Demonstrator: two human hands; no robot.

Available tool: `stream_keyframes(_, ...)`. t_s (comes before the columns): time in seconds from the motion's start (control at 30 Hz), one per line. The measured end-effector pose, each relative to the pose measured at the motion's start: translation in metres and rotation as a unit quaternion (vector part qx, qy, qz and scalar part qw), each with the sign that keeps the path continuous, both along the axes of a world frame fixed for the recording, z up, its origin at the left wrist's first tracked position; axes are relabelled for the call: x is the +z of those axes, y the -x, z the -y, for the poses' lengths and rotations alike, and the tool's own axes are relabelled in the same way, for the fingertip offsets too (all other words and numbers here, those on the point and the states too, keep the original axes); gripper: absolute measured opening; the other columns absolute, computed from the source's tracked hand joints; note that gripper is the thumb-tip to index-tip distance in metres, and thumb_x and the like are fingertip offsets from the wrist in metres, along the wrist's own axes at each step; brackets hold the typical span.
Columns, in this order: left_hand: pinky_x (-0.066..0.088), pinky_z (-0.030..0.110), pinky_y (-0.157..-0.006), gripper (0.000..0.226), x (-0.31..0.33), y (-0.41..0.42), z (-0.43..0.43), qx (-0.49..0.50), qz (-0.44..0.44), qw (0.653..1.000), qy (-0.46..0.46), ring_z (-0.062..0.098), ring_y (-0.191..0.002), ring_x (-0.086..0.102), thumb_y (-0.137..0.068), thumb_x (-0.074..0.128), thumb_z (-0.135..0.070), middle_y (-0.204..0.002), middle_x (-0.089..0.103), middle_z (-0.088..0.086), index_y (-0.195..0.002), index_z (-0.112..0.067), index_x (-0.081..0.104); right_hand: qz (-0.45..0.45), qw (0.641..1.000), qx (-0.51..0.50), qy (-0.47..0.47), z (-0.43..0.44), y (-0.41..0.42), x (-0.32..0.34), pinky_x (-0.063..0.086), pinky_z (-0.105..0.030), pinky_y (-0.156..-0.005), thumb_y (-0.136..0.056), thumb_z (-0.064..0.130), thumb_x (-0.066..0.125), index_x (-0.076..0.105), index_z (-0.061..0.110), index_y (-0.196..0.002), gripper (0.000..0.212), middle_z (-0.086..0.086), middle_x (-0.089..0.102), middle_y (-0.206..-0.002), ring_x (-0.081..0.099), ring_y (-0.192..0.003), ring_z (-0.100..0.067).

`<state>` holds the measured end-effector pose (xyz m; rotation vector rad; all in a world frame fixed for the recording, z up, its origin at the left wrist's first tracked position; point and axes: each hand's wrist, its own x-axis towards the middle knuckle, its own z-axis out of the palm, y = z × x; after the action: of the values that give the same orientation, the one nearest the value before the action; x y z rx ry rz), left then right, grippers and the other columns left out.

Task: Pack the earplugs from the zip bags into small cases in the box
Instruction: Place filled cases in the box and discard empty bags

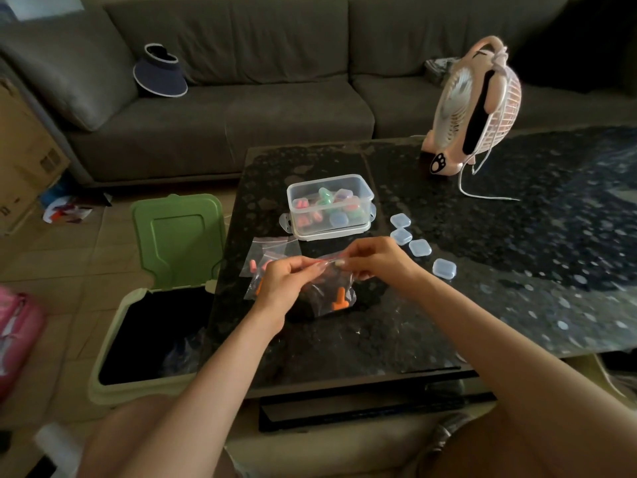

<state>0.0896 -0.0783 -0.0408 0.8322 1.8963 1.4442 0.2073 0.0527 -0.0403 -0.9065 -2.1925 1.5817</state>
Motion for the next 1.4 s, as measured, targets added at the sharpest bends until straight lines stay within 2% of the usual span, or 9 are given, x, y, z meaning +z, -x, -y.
stream_keyframes(0.2, 0.038, 0.008, -0.067, 0.017, -0.006, 0.005, -0.004, 0.014, 0.059, 0.997, 0.054, 0.011, -0.092, 0.064, -0.080, 0.072, -0.022, -0.083, 0.072, 0.006, -0.077, -0.006, 0.067, -0.042, 0.997, 0.071, 0.013, 0.004, 0.000, 0.005, 0.049, -0.016, -0.062, -0.082, -0.004, 0.065, 0.064, 0.015, -0.097, 0.024, -0.004, 0.066, -0.080, 0.063, -0.069, -0.007)
stream_keyframes(0.33, 0.025, -0.011, -0.049, 0.034, -0.003, 0.001, -0.003, 0.056, 0.055, 0.996, 0.049, -0.024, -0.058, 0.049, -0.079, 0.073, -0.017, -0.072, 0.059, 0.002, -0.063, -0.010, 0.044, -0.043, 0.993, 0.112, 0.011, 0.008, 0.001, 0.005, 0.051, -0.020, -0.065, -0.081, -0.002, 0.067, 0.064, 0.013, -0.094, 0.020, -0.003, 0.067, -0.079, 0.064, -0.070, -0.008)
stream_keyframes(0.5, 0.029, -0.008, -0.051, 0.041, -0.002, 0.002, -0.001, 0.045, 0.054, 0.995, 0.064, 0.008, -0.074, 0.056, -0.073, 0.078, -0.025, -0.068, 0.062, 0.003, -0.060, -0.015, 0.041, -0.031, 0.993, 0.117, -0.001, 0.009, 0.002, 0.005, 0.051, -0.021, -0.064, -0.080, -0.002, 0.068, 0.062, 0.013, -0.093, 0.021, -0.002, 0.065, -0.077, 0.063, -0.067, -0.005)
stream_keyframes(0.67, 0.041, 0.022, -0.063, 0.039, 0.000, 0.000, -0.001, 0.031, 0.037, 0.996, 0.077, 0.010, -0.066, 0.057, -0.072, 0.079, -0.025, -0.062, 0.062, -0.002, -0.059, -0.016, 0.043, -0.025, 0.994, 0.106, -0.013, 0.009, 0.001, 0.003, 0.052, -0.021, -0.064, -0.080, -0.003, 0.068, 0.060, 0.014, -0.094, 0.023, -0.008, 0.065, -0.080, 0.063, -0.069, -0.009)
stream_keyframes(0.9, 0.040, 0.019, -0.063, 0.025, 0.002, 0.001, 0.000, 0.013, 0.056, 0.996, 0.070, 0.014, -0.081, 0.065, -0.076, 0.075, -0.031, -0.076, 0.069, 0.001, -0.073, -0.013, 0.059, -0.013, 0.996, 0.065, -0.060, 0.007, 0.002, 0.002, 0.053, -0.020, -0.062, -0.080, -0.001, 0.069, 0.060, 0.010, -0.078, 0.014, -0.005, 0.065, -0.073, 0.062, -0.064, -0.011)
stream_keyframes(1.0, 0.037, 0.003, -0.056, 0.016, 0.005, 0.003, 0.001, -0.007, 0.053, 0.996, 0.069, -0.012, -0.082, 0.056, -0.085, 0.067, -0.025, -0.088, 0.068, -0.002, -0.093, -0.011, 0.069, -0.011, 0.998, 0.035, -0.055, 0.002, 0.001, 0.001, 0.051, -0.020, -0.060, -0.079, 0.000, 0.071, 0.060, 0.010, -0.076, 0.015, -0.005, 0.065, -0.071, 0.062, -0.061, -0.010)
stream_keyframes(1.07, 0.036, -0.001, -0.055, 0.015, 0.004, 0.004, 0.000, -0.013, 0.047, 0.997, 0.067, -0.009, -0.081, 0.051, -0.087, 0.065, -0.020, -0.089, 0.067, -0.003, -0.097, -0.010, 0.070, -0.008, 0.998, 0.039, -0.045, 0.000, -0.001, 0.001, 0.050, -0.019, -0.060, -0.080, 0.001, 0.071, 0.060, 0.011, -0.076, 0.015, -0.003, 0.065, -0.072, 0.062, -0.061, -0.008)
stream_keyframes(1.2, 0.028, 0.005, -0.058, 0.007, 0.004, 0.003, 0.001, -0.009, 0.045, 0.996, 0.075, -0.004, -0.081, 0.048, -0.083, 0.068, -0.018, -0.089, 0.067, -0.001, -0.082, -0.012, 0.065, 0.009, 0.995, 0.081, -0.057, 0.001, 0.000, 0.001, 0.051, -0.018, -0.064, -0.080, 0.003, 0.071, 0.063, 0.014, -0.081, 0.013, -0.002, 0.066, -0.079, 0.061, -0.066, -0.005)
stream_keyframes(1.4, 0.019, 0.006, -0.054, 0.029, 0.005, 0.001, 0.001, 0.017, -0.003, 0.995, 0.098, 0.011, -0.085, 0.057, -0.078, 0.074, -0.024, -0.086, 0.065, 0.009, -0.066, -0.015, 0.048, 0.032, 0.989, 0.078, -0.126, 0.008, 0.003, 0.000, 0.052, -0.017, -0.067, -0.078, 0.007, 0.073, 0.065, 0.013, -0.079, 0.011, 0.003, 0.065, -0.077, 0.060, -0.070, -0.008)
